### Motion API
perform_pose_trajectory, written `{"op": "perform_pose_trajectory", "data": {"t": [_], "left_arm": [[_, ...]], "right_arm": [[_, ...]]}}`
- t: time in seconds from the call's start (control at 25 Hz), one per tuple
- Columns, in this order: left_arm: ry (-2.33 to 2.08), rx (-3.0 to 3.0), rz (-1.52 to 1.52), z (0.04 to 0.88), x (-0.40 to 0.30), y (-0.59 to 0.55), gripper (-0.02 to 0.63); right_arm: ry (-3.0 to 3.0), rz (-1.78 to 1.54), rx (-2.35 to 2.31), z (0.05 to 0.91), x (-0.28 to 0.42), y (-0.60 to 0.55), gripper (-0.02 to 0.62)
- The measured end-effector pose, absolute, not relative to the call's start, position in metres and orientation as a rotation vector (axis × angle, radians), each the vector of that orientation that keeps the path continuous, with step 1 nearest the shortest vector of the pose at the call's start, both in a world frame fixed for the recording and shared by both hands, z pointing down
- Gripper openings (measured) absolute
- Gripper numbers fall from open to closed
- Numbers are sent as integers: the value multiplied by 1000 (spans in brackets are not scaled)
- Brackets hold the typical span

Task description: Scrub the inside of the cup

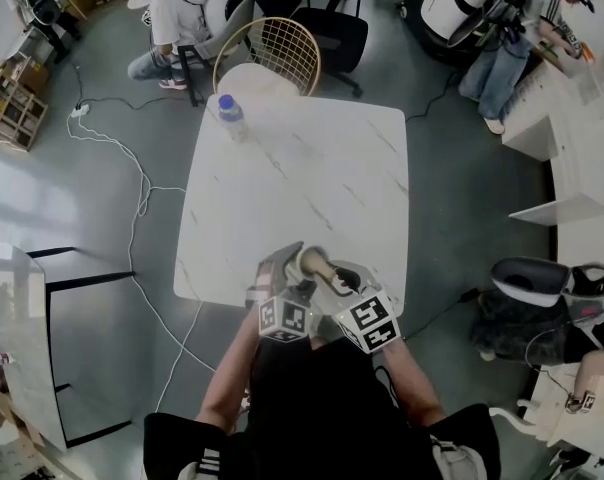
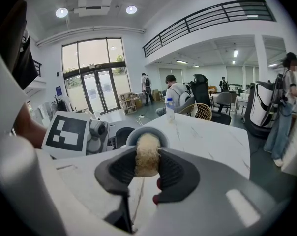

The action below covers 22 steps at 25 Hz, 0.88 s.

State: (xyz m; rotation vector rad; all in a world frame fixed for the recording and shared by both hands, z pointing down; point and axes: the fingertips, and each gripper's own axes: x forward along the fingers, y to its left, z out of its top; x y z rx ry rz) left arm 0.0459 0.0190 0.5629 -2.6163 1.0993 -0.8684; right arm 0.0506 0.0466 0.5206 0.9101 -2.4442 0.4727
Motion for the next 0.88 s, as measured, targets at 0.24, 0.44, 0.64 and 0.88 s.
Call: {"op": "perform_pose_trajectory", "data": {"t": [0.24, 0.44, 0.64, 0.88], "left_arm": [[1109, -2609, -875, 561, 44, 20, 308], [1110, -2604, -878, 566, 41, 24, 308], [1102, -2616, -869, 566, 39, 26, 308], [1096, -2627, -854, 563, 43, 25, 307]], "right_arm": [[-2441, 478, 876, 521, 46, 56, 107], [-2431, 498, 879, 527, 49, 57, 109], [-2417, 521, 893, 528, 54, 52, 107], [-2413, 522, 907, 526, 56, 50, 107]]}}
